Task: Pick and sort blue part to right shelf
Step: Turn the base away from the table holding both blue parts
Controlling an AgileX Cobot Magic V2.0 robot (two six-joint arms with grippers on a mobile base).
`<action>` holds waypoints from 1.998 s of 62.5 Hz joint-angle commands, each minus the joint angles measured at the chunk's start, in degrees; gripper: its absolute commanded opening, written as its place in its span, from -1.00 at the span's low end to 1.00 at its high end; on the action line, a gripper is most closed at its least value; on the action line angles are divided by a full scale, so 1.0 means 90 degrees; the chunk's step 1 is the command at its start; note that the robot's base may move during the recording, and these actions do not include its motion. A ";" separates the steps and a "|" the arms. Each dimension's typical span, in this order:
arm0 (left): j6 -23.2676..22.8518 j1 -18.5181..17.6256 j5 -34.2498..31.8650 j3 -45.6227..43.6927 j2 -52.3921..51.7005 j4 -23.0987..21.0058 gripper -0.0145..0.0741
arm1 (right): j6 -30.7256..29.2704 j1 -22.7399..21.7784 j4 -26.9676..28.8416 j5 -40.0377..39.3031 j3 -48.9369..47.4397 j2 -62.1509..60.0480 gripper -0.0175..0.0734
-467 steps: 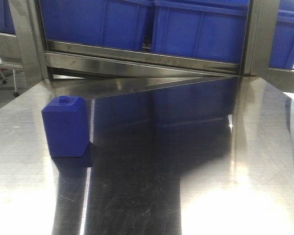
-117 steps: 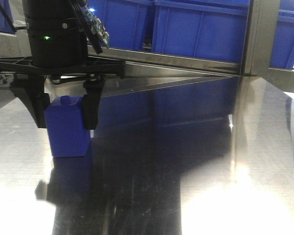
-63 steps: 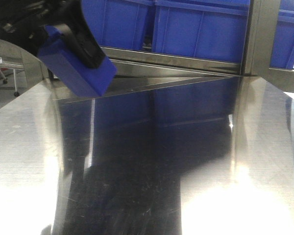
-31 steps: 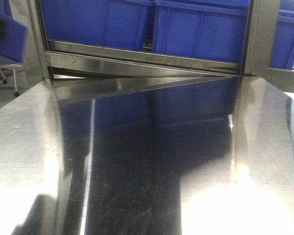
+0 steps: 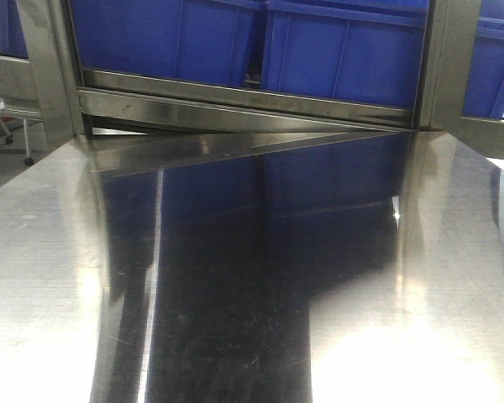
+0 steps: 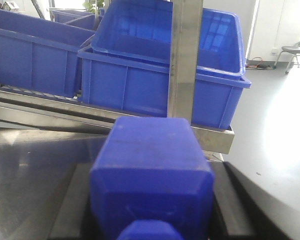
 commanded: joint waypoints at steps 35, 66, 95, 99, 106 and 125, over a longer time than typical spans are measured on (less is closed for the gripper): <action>0.0003 0.0026 -0.0097 -0.0191 -0.1249 0.0013 0.08 | -0.0037 -0.0050 -0.0089 -0.0646 -0.0158 0.0052 0.33; 0.0003 0.0026 -0.0097 -0.0191 -0.1249 0.0013 0.08 | -0.0037 -0.0050 -0.0089 -0.0646 -0.0158 0.0052 0.33; 0.0003 0.0026 -0.0097 -0.0191 -0.1249 0.0013 0.08 | -0.0037 -0.0050 -0.0089 -0.0646 -0.0158 0.0052 0.33; 0.0003 0.0026 -0.0097 -0.0191 -0.1249 0.0013 0.08 | -0.0037 -0.0050 -0.0089 -0.0646 -0.0158 0.0052 0.33; 0.0003 0.0026 -0.0097 -0.0191 -0.1249 0.0013 0.08 | -0.0037 -0.0050 -0.0089 -0.0646 -0.0158 0.0052 0.33; 0.0003 0.0026 -0.0084 -0.0191 -0.1249 0.0013 0.08 | -0.0037 -0.0050 -0.0089 -0.0646 -0.0158 0.0052 0.33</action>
